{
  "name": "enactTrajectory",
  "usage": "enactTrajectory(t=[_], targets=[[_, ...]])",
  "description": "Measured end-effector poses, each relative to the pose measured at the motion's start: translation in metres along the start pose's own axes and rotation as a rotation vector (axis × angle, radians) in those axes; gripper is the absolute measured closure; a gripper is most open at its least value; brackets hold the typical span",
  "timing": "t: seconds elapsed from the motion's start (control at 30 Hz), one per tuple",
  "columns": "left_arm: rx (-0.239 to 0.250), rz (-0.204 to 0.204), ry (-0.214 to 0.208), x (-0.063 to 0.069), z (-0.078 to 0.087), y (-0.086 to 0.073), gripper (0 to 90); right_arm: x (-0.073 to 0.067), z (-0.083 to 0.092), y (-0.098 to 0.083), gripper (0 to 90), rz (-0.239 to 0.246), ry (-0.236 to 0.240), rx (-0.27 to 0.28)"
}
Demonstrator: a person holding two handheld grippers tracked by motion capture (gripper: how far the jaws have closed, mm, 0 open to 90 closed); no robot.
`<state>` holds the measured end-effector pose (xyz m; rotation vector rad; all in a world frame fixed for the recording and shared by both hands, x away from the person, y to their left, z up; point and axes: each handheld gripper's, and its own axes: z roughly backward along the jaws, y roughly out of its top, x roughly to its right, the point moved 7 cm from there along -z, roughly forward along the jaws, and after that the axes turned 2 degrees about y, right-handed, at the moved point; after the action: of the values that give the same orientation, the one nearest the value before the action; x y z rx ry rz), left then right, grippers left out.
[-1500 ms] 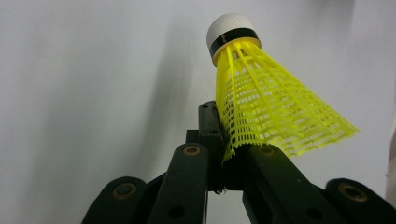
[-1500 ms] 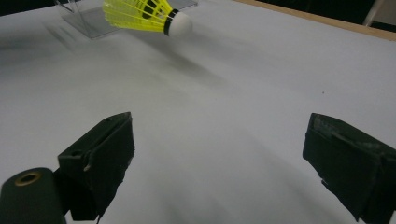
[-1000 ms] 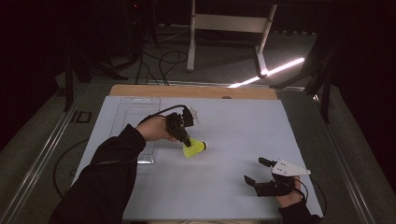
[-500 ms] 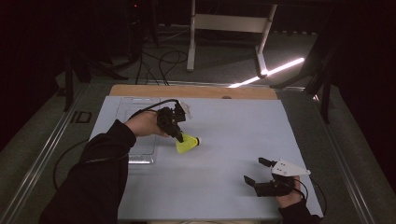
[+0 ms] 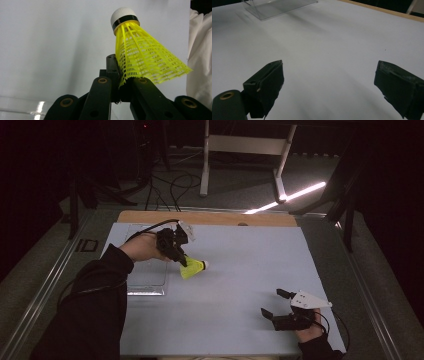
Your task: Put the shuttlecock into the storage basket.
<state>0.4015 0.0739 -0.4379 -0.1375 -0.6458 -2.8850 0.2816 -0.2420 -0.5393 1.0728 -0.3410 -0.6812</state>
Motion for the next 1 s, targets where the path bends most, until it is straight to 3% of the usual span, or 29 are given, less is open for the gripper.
enactTrajectory(t=[0.3,1.0], targets=[[0.021,0.012,0.005,-0.004,0.013,-0.011,89.4,0.000,0.000,0.000,9.0,-0.002,-0.001,-0.001],[0.004,0.042,0.027,-0.016,0.036,-0.045,89.3,0.001,-0.001,-0.001,9.0,-0.005,0.001,-0.006]])
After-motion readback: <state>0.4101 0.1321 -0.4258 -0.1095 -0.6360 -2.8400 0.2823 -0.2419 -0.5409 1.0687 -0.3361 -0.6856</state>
